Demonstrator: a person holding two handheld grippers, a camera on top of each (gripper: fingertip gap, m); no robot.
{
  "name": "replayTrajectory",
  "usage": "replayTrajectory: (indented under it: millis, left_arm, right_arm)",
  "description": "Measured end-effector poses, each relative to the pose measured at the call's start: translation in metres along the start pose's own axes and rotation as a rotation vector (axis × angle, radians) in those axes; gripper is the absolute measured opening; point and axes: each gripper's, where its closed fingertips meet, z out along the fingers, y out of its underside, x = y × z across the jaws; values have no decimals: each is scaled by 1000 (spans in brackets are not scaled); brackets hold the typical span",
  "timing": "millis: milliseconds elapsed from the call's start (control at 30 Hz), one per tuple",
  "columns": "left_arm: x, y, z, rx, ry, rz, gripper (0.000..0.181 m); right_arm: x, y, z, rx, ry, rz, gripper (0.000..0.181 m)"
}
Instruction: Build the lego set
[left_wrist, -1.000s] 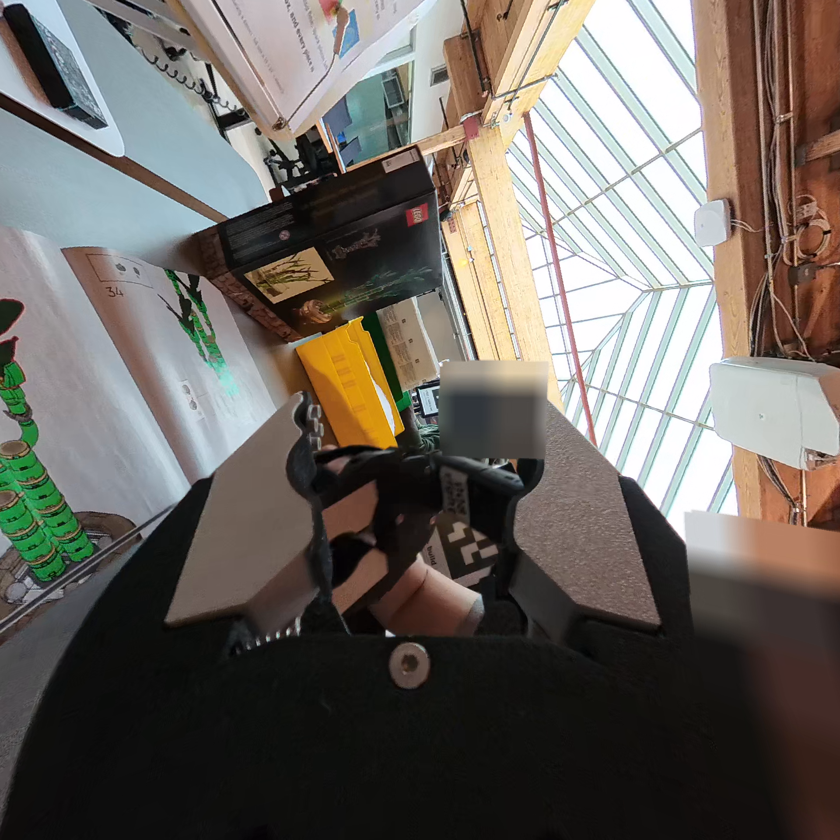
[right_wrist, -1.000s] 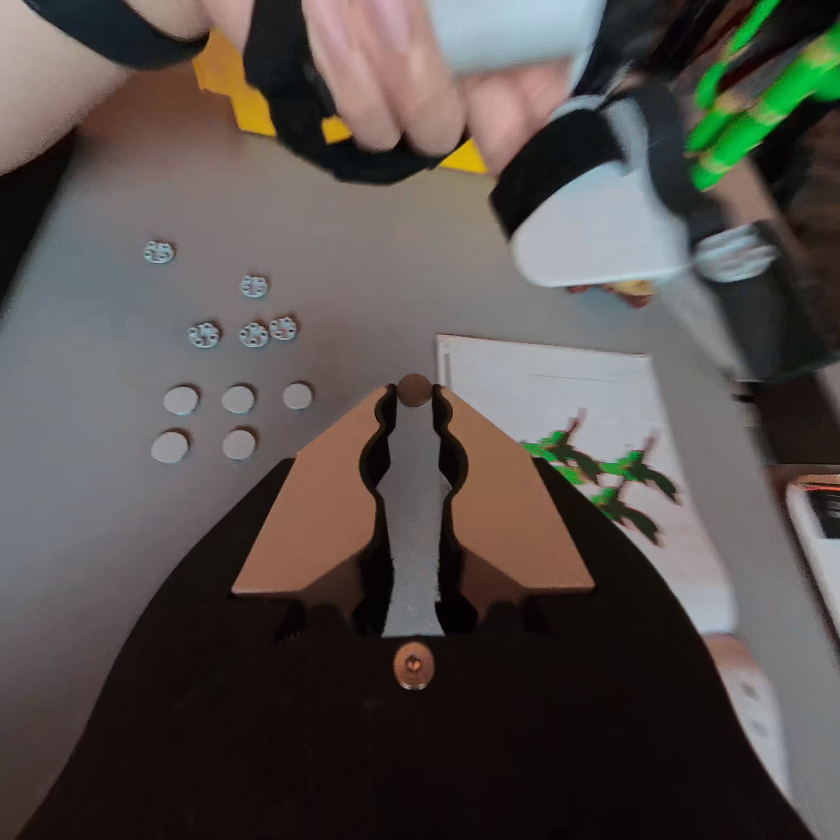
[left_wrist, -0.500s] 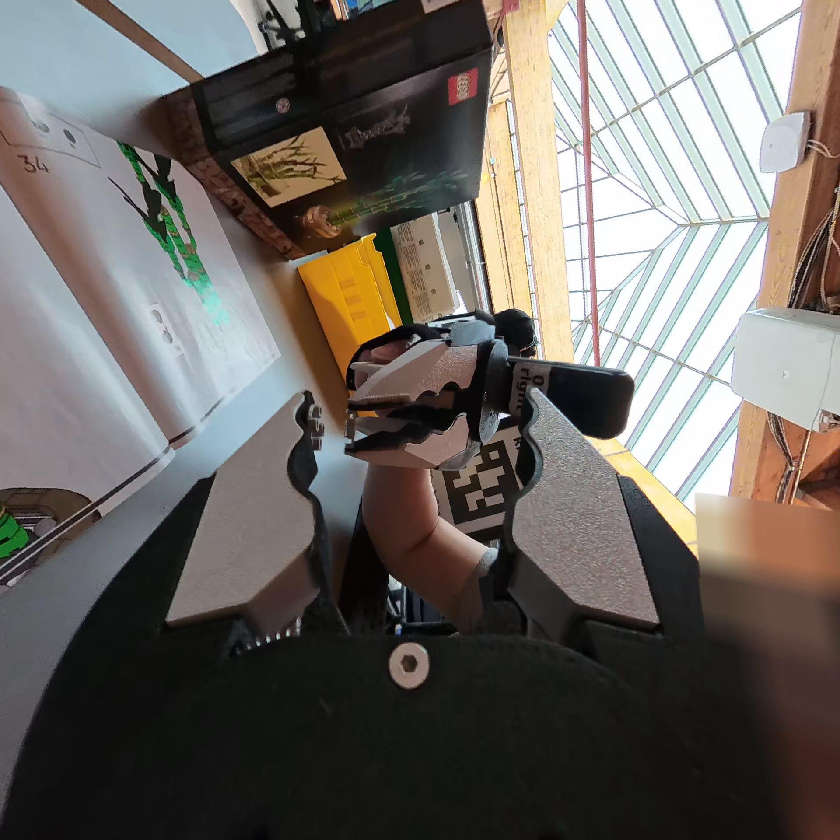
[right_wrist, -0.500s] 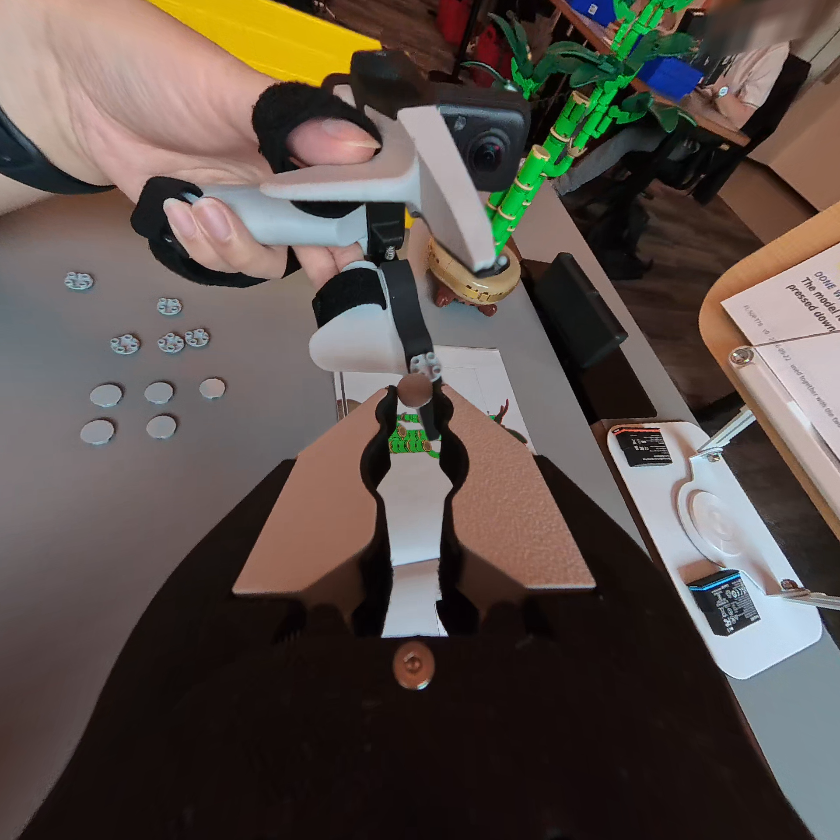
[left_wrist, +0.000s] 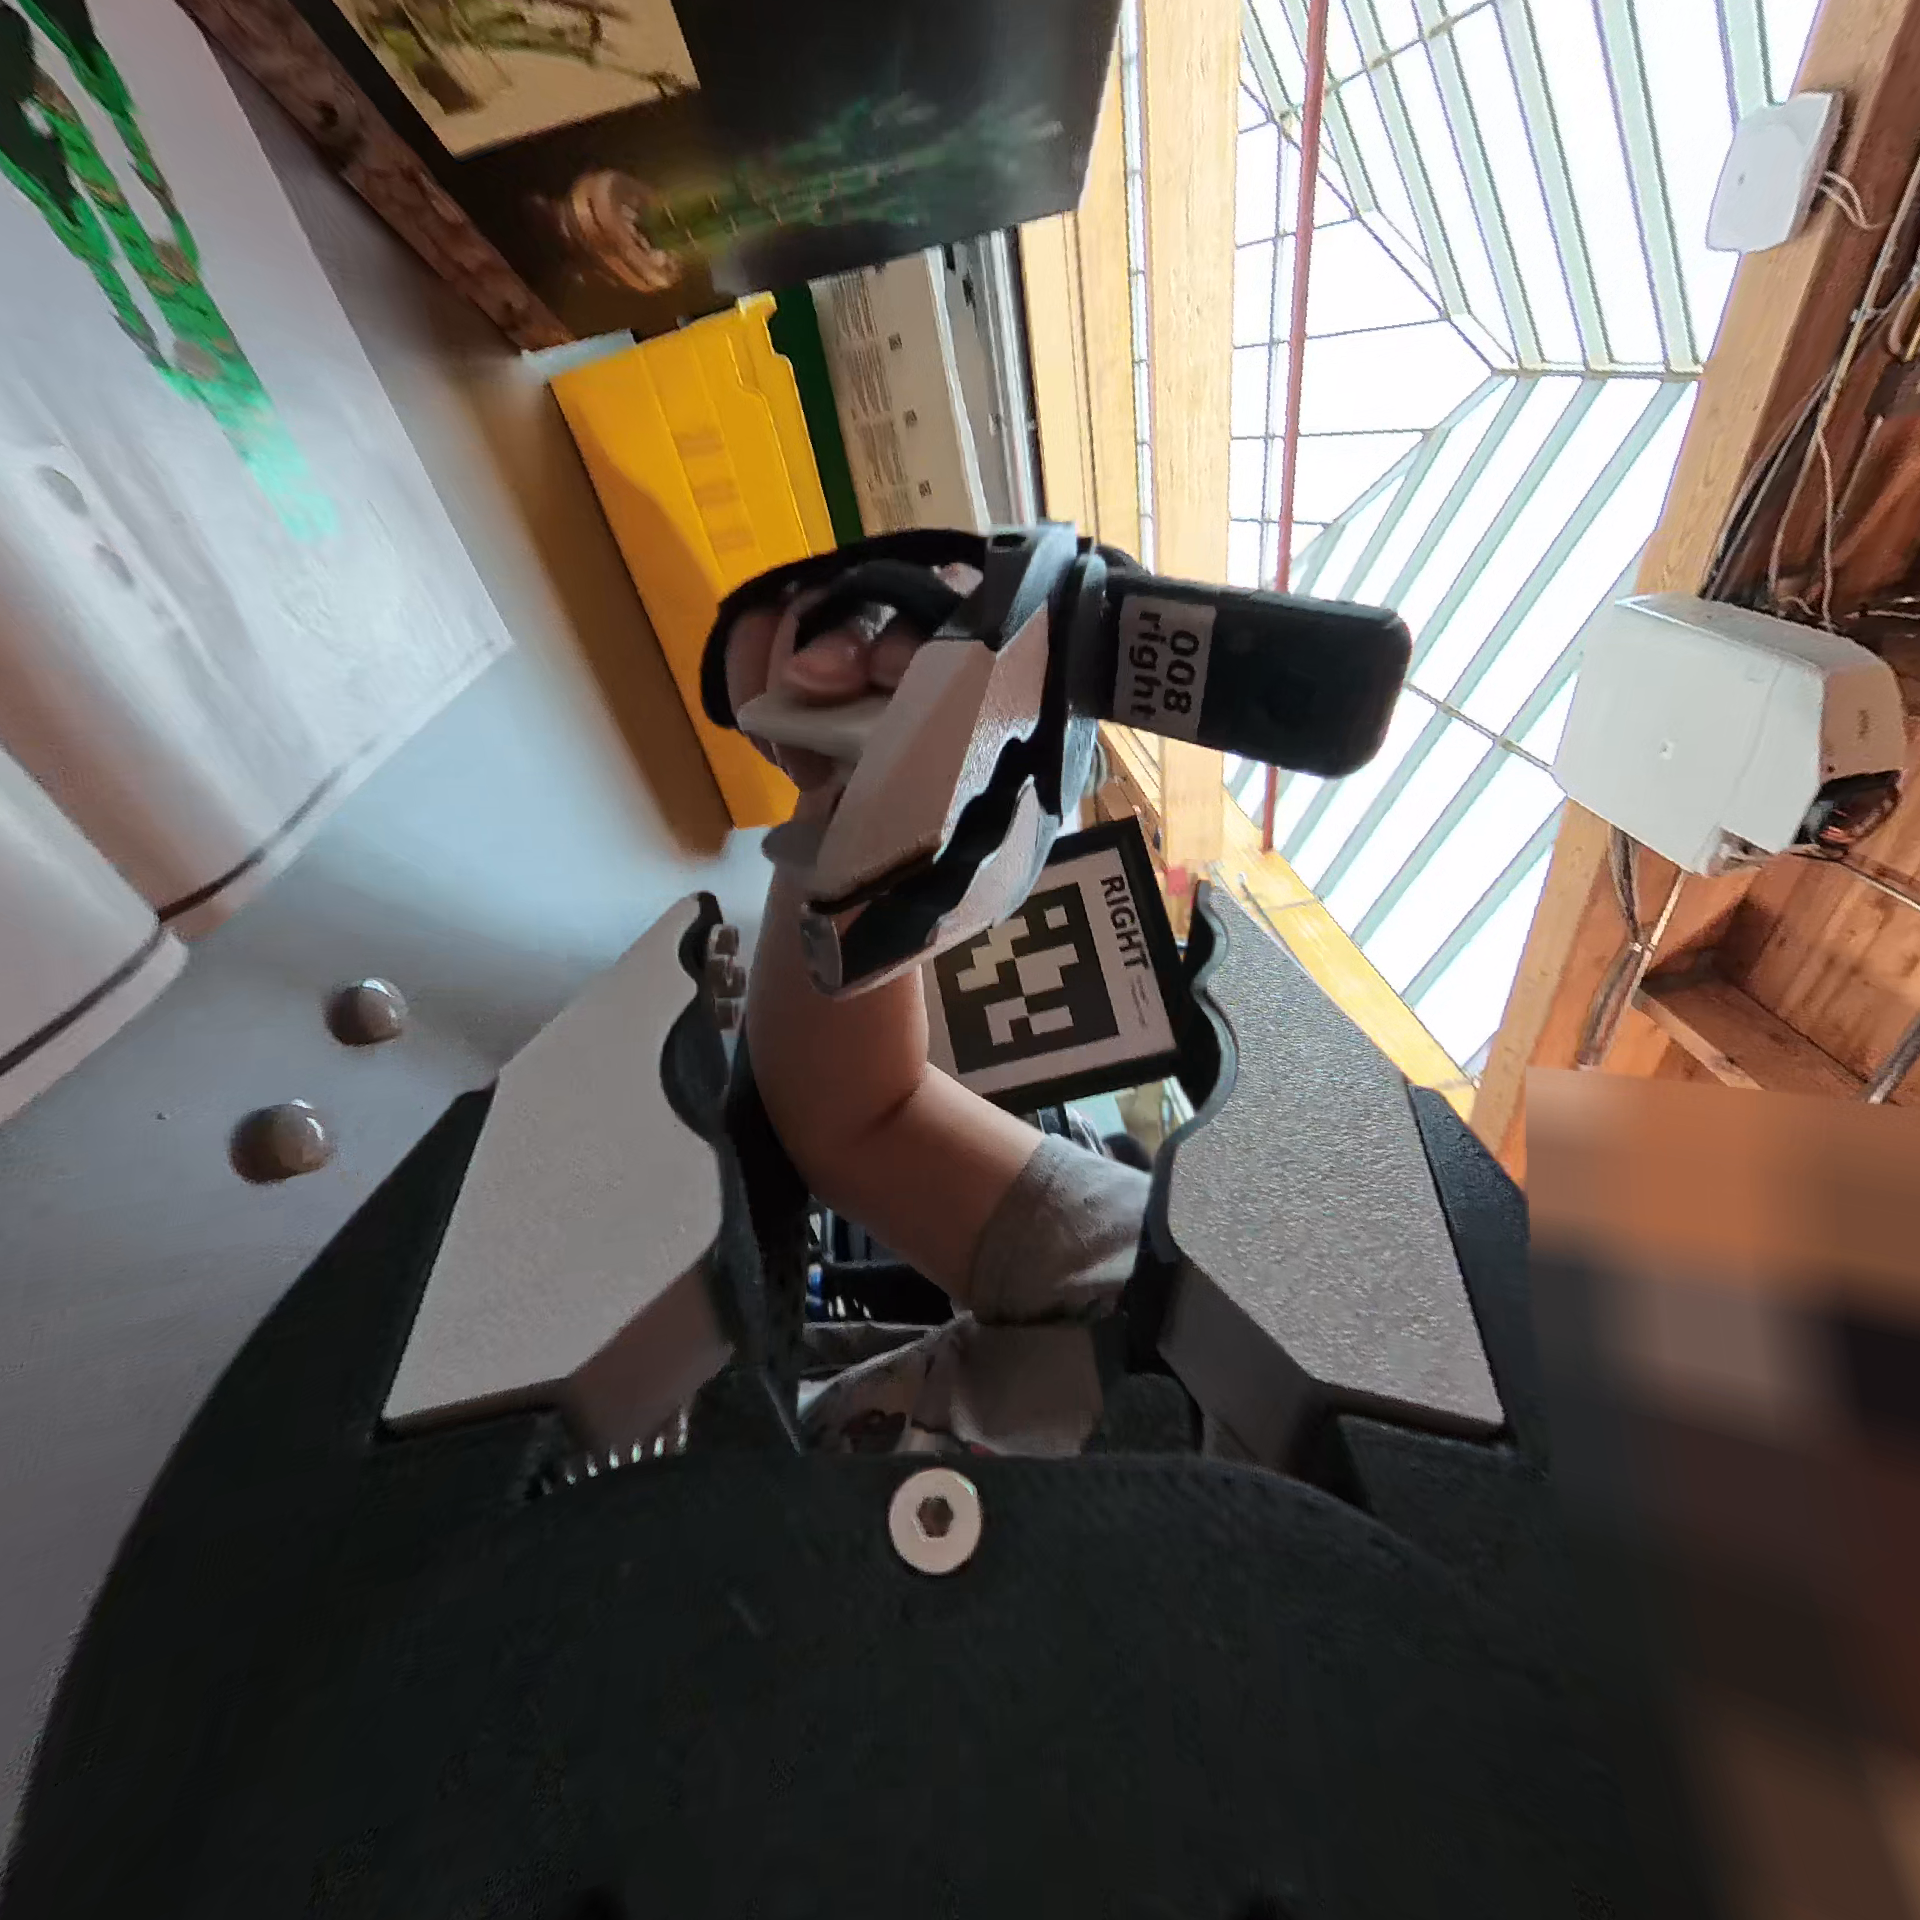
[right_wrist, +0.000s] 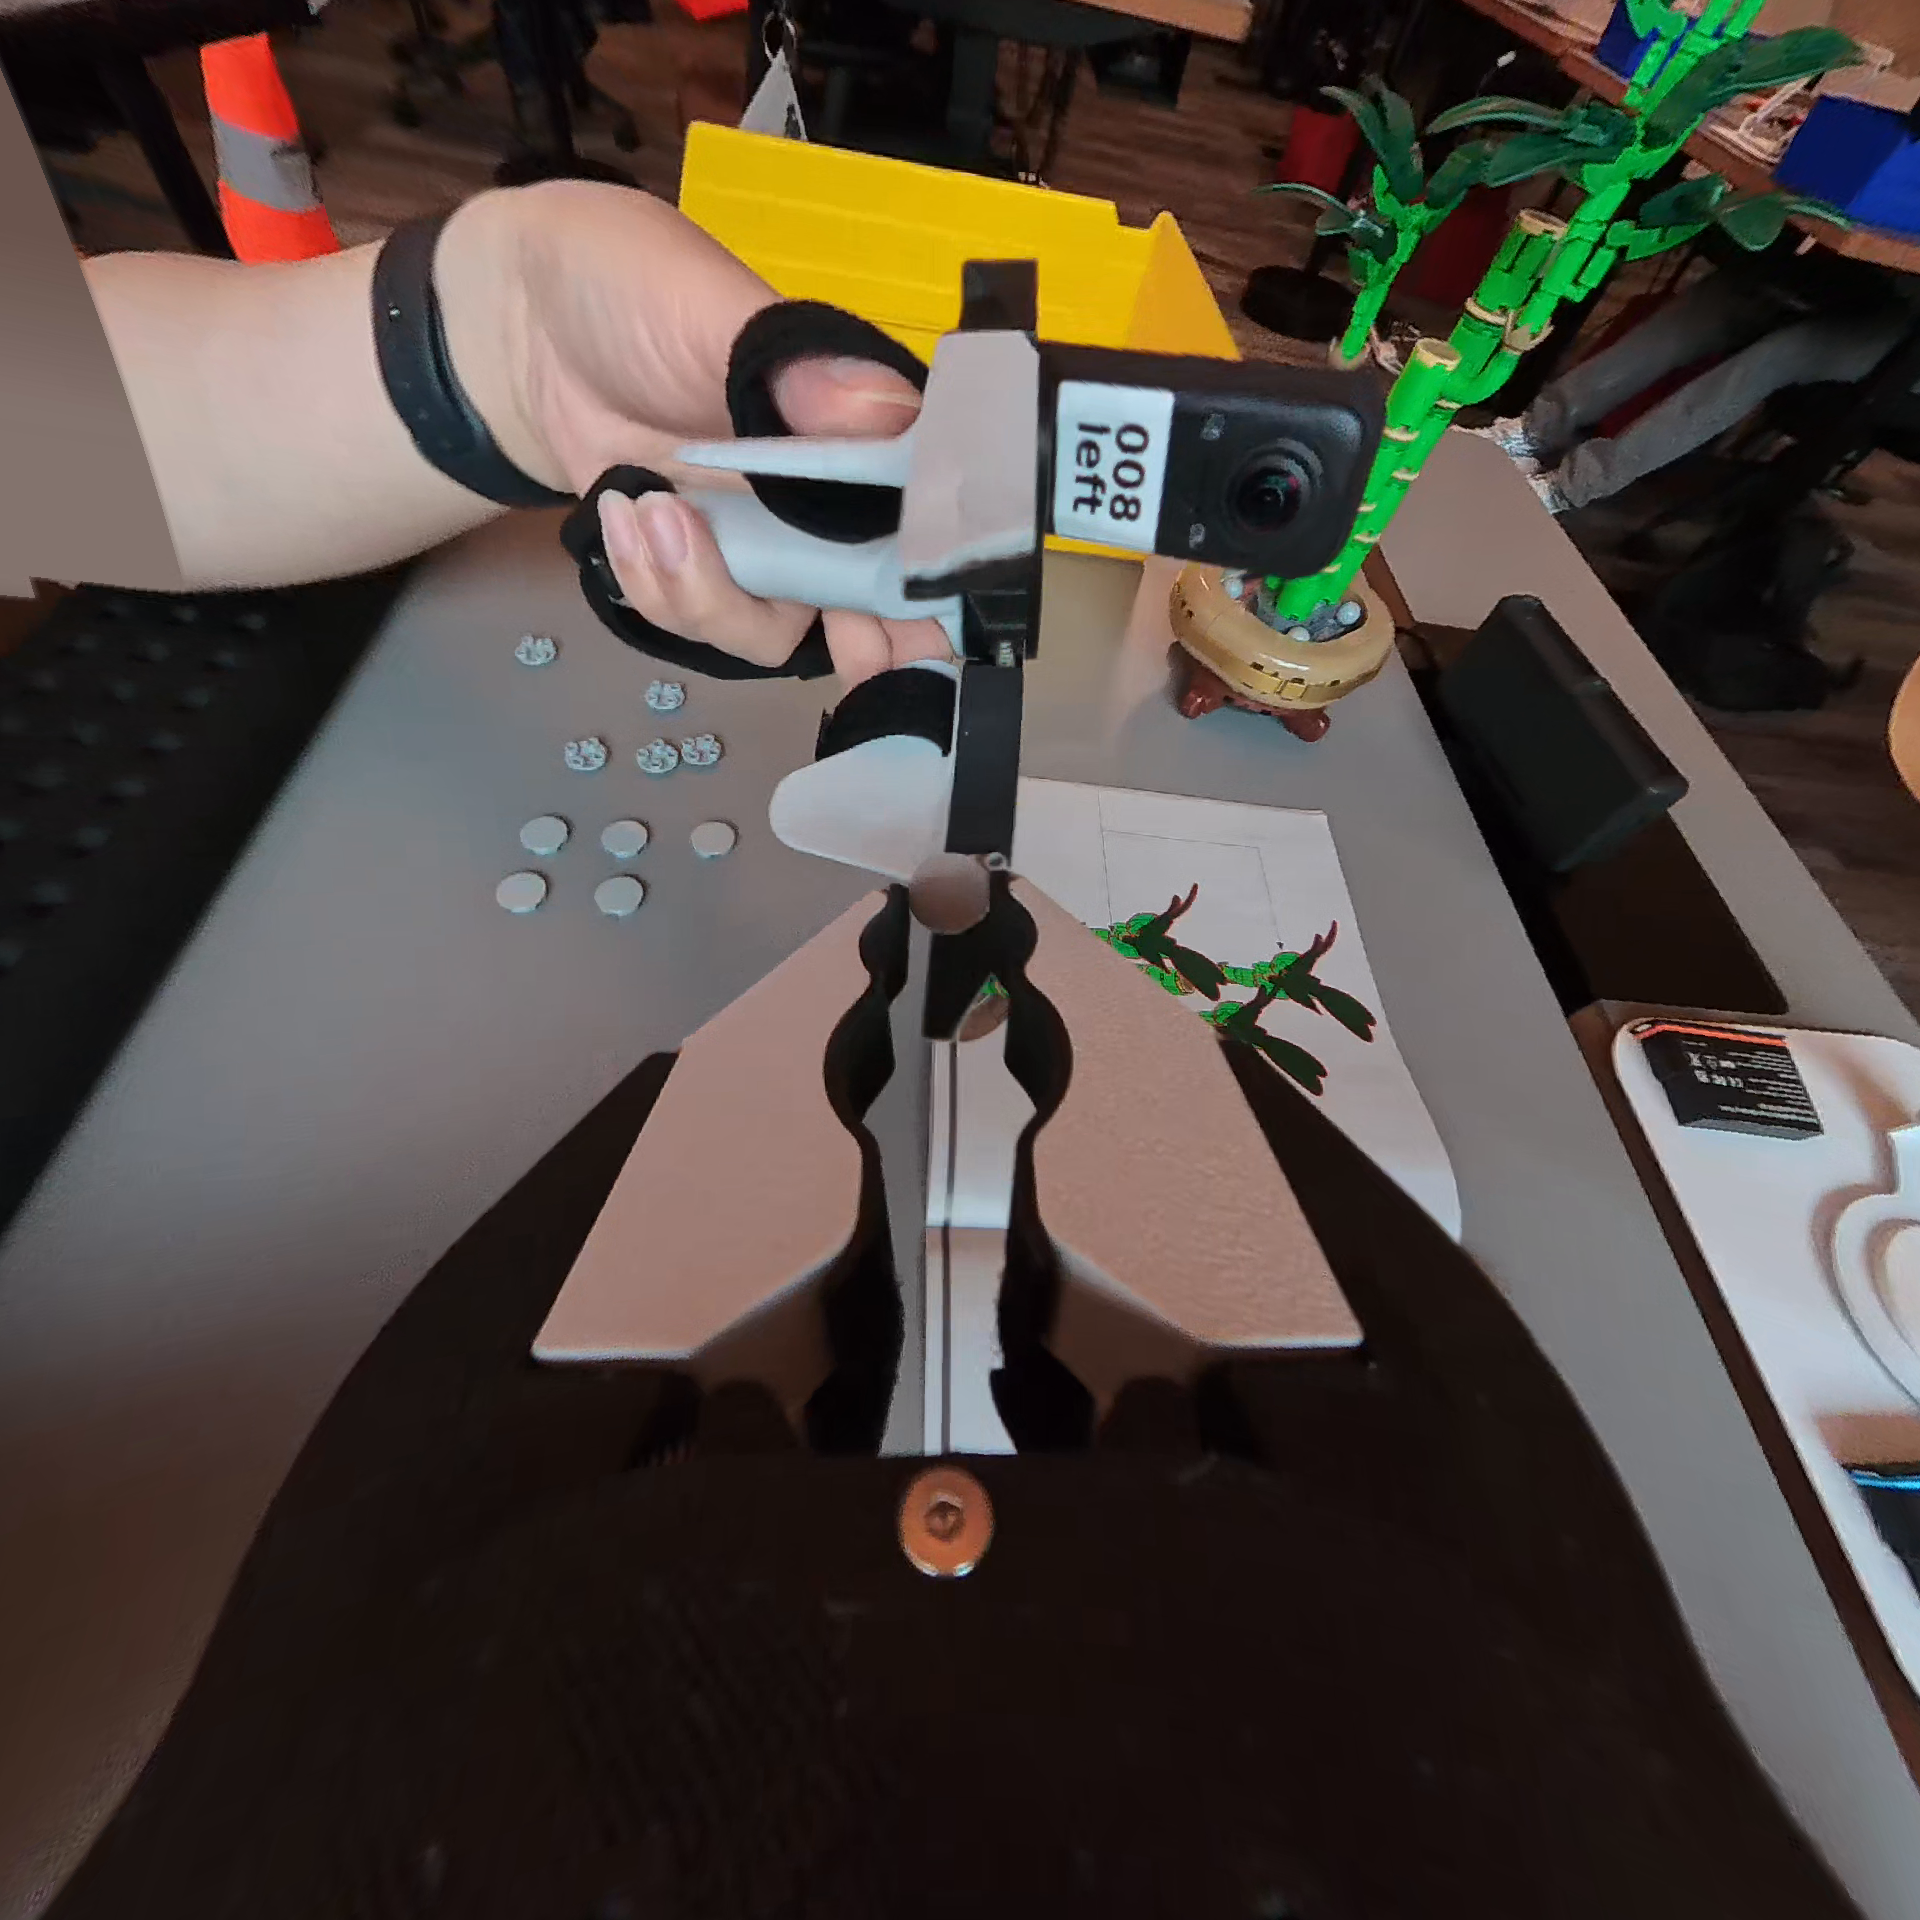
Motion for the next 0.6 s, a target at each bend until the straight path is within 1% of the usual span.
replayTrajectory:
  millis: [67, 133, 233, 367, 433, 600]
  left_arm:
    - [0, 7, 4, -45, 22, -23, 88]
    - [0, 9, 6, -57, 38, -35, 88]
    - [-7, 14, 9, -81, -3, -31, 91]
    - [-13, 21, 13, -120, -44, -24, 94]
    - [-15, 22, 14, -126, -51, -27, 94]
    - [-18, 26, 16, -146, -55, -42, 94]
  right_arm:
    - [0, -1, -5, 8, -1, 5, 14]
    - [1, 0, -8, -7, -1, 5, 15]
    - [-2, 7, -8, -63, -2, -17, 15]
    - [-9, 16, -3, -125, -42, -9, 15]
    - [-12, 21, 0, -165, -48, -18, 15]
    - [-15, 24, 6, -194, -56, -35, 15]
